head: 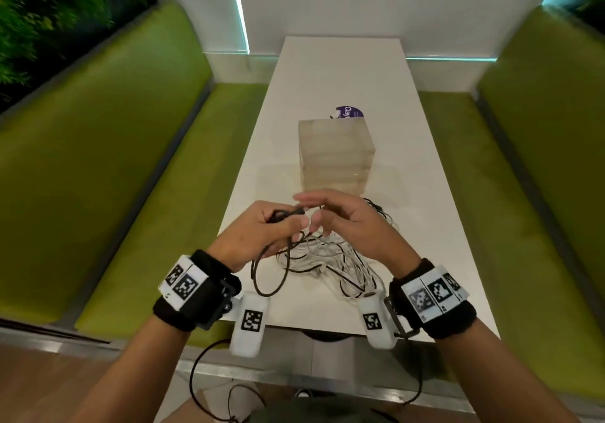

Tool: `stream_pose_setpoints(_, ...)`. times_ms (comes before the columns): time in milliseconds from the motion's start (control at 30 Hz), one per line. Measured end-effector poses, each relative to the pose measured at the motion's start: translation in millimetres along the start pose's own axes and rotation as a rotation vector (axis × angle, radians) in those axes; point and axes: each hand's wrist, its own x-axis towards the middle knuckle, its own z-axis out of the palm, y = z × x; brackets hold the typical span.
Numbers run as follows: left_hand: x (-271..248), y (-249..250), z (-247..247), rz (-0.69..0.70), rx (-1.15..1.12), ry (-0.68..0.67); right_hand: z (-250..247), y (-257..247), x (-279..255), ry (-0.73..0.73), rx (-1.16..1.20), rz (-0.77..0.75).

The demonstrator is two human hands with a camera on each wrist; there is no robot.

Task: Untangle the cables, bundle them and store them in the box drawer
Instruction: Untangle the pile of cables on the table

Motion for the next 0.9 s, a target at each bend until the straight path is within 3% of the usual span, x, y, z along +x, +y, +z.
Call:
stream_pose_setpoints(167, 4.7, -12.2, 8.2, -0.038, 0.011, 0.049, -4.0, 9.3, -11.0, -0.002, -0.002, 0.080)
stream_pose_setpoints(333, 11.3, -25.5, 8.9, -0.146, -0.215, 0.213, -5.1, 19.1, -29.4, -0.110, 0.001, 0.177)
stream_pose_setpoints(433, 10.5, -26.7, 7.3, -0.065, -0.428, 0.180, -0.3, 30.6, -38.1, -0.172, 0.026, 0.244)
stream_pose_setpoints(600, 6.3, -37.4, 12.5, 0.026, -0.305, 0.132, 18.0, 65.5, -58.4, -0.341, -0.108, 0.450)
stream_pose_setpoints(733, 4.2, -45.0, 18.8, 0.048, -0.268, 0.161, 25.7, 91.4, -75.0, -0.420, -0.267, 0.511)
stream_pose_setpoints(900, 4.0, -44.1, 18.2, 0.069, -0.340, 0.198, 36.9, 95.6, -91.9, -0.670, 0.072, 0.690)
